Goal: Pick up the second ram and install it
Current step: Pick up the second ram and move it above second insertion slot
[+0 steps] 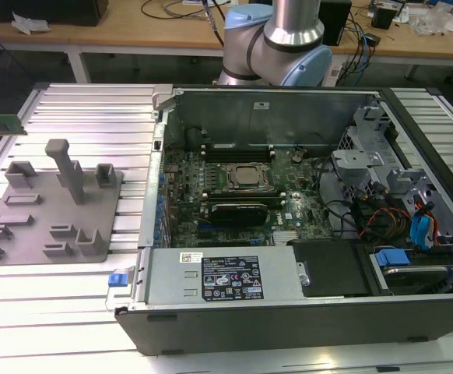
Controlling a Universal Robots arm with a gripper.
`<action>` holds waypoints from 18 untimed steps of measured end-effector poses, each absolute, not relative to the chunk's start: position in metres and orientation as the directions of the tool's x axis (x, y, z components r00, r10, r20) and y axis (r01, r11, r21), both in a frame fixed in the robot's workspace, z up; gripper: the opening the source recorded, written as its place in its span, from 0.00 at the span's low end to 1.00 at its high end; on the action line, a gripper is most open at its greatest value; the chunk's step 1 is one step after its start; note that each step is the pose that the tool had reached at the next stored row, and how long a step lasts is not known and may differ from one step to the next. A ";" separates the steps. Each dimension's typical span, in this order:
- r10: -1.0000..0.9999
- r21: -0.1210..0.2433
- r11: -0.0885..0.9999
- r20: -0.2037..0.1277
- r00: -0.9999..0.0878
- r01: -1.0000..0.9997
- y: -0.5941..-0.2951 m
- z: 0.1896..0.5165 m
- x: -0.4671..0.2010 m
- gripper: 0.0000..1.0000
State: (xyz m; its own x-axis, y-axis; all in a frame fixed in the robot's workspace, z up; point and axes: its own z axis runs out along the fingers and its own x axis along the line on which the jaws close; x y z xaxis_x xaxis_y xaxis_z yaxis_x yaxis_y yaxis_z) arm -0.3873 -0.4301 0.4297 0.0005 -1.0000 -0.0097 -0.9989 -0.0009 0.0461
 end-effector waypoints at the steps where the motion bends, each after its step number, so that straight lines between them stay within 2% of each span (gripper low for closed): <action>1: -1.000 0.046 -0.001 -0.010 0.000 -0.999 -0.430 0.430 -0.384 0.09; 18: -1.000 0.046 -0.001 -0.010 0.000 -0.999 -0.430 0.430 -0.317 0.09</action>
State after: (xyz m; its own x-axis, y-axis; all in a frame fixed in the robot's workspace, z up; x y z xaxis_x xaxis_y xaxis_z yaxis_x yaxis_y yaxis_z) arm -0.3175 -0.4300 0.4296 0.0004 -1.0000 -0.0098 -0.9989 -0.0009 0.0460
